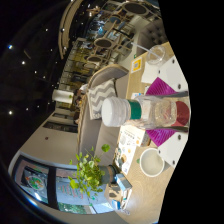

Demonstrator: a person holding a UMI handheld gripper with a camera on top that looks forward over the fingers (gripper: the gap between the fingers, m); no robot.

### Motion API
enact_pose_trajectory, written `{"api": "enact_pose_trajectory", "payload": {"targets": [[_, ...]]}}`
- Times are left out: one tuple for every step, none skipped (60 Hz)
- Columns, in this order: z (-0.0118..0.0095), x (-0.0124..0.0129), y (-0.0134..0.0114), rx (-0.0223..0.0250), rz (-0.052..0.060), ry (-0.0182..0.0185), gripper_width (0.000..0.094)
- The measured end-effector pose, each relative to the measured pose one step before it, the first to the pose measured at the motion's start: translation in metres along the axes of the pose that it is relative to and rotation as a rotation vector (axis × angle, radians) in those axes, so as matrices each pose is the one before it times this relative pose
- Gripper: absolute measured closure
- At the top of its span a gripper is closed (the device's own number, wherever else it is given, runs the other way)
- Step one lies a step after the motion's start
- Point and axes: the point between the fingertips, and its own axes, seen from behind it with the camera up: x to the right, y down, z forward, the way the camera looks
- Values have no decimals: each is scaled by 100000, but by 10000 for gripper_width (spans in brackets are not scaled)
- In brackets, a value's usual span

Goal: Pour water

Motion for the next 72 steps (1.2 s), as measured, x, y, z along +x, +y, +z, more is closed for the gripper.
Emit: {"api": "enact_pose_trajectory", "payload": {"targets": [[387, -52, 459, -392, 622, -352, 544], [288, 73, 391, -351, 322, -374, 544], [275, 102, 353, -109, 354, -256, 543], [259, 109, 314, 44, 378, -205, 541], [260, 71, 358, 7, 289, -319, 541], [180, 154, 400, -155, 332, -527, 541], [180, -132, 413, -140, 527, -658, 541], [227, -36, 330, -163, 663, -636, 536], [234, -71, 329, -260, 796, -813, 536], [225, -110, 350, -306, 971, -888, 536], [209, -86, 392, -461, 1096, -902, 536], [165, -68, 375, -500, 1079, -762, 536], [136, -46, 405, -581, 908, -623, 536], [-130, 190, 372, -651, 697, -489, 537], [299, -102, 443, -678, 737, -331, 537], [159, -70, 403, -666, 628, -331, 535], [148, -43, 446, -622, 579, -343, 536], [136, -42, 526, -771, 540, -323, 529], [154, -15, 550, -905, 661, -189, 528], [80, 83, 694, -1307, 454, 111, 517], [-36, 9, -316, 2359, 1083, -76, 509], [-39, 33, -144, 1695, 932, -81, 511], [-205, 180, 130, -395, 622, 92, 505], [-79, -135, -87, 689, 135, 80, 498], [-20, -18, 42, 230, -373, 277, 492], [-1, -21, 68, -68, -488, 277, 484], [-22, 1, 8, 136, -378, 361, 477], [2, -17, 4, 121, -157, 345, 468], [-15, 16, 25, -23, 11, 397, 460], [13, 80, 74, -554, 201, 346, 450], [60, -3, 303, -1357, 166, 175, 438], [-52, 139, 416, -1964, 469, -123, 420], [30, -97, 489, -2361, 709, -353, 395], [10, -158, 495, -2313, 1011, -721, 357], [-60, -182, 366, -1860, 1235, -917, 310], [-128, -204, 285, -1521, 1401, -1050, 254], [-155, -147, 221, -1236, 1478, -758, 185], [-25, -201, 343, -1084, 1284, -15, 113], [-208, -17, 197, -1179, 1128, 71, 62], [-320, 103, 191, -1365, 871, 426, 87], [-366, 199, 145, -960, 687, 860, 99], [-415, 165, 68, -616, 422, 890, 102], [-456, 107, -12, -283, 243, 776, 88], [-480, 38, 34, -344, -114, 507, 81], [-643, -14, 7, -497, -318, 651, 83], [-391, -105, 90, -318, -273, 556, 82], [-578, 23, 26, -398, -304, 603, 82], [-600, 28, 24, -474, -211, 796, 81], [-638, 39, 38, -564, -130, 861, 79], [-716, 8, 18, -519, -102, 810, 80], [-725, -24, -36, -280, -51, 660, 80], [-1095, -31, -175, -379, -143, 457, 80], [-670, -188, 2, -92, -40, 403, 80], [-771, -181, -40, -97, -132, 315, 81], [-818, -160, -97, 63, -200, 291, 80], [-861, -151, -113, 167, -208, 301, 80], [-898, -146, -107, 75, -169, 381, 79], [-917, -144, -84, 25, -150, 439, 80], [-1306, -166, -287, -334, -171, 414, 78], [-876, -103, -15, 336, -141, 546, 78], [-934, -168, -97, 279, -112, 458, 80], [-974, -166, -117, 267, -77, 437, 79], [-972, -165, -101, 296, -124, 396, 81], [-977, -160, -103, 336, -113, 431, 75], [-954, -128, -105, 364, -64, 459, 76], [-1070, -168, -160, 212, -33, 431, 79], [-924, -149, -74, 433, -87, 375, 78], [-1067, -189, -207, 441, -246, 296, 78], [-865, -157, -86, 705, -332, 292, 80], [-883, -191, -89, 685, -238, 265, 81], [-818, -175, -27, 485, -202, 355, 83], [-767, -136, 34, 338, -214, 366, 82]]}}
